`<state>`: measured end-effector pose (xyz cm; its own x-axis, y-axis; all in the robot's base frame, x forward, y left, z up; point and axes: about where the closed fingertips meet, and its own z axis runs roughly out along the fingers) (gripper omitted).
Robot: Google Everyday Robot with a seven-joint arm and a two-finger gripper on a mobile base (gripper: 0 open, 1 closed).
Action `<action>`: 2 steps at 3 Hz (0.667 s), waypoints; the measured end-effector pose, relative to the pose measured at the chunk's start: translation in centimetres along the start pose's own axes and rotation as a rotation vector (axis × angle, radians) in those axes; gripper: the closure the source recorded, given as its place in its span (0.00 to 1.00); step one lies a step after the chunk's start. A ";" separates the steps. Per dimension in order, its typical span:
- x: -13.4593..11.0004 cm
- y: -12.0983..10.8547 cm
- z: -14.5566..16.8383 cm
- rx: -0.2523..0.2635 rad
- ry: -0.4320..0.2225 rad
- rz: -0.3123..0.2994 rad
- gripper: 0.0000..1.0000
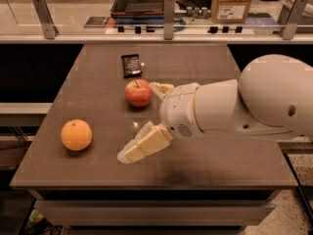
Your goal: Pick orange
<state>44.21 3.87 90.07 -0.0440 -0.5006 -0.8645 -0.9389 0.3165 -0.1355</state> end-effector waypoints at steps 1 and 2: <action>0.3 0.4 2.6 -0.027 -0.037 0.002 0.00; 0.2 0.9 4.9 -0.049 -0.073 -0.003 0.00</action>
Offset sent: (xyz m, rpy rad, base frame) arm 0.0136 0.0635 -0.0452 0.1177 0.0029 0.0820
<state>45.00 8.00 87.38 -0.0179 -0.4405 -0.8976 -0.9546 0.2746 -0.1158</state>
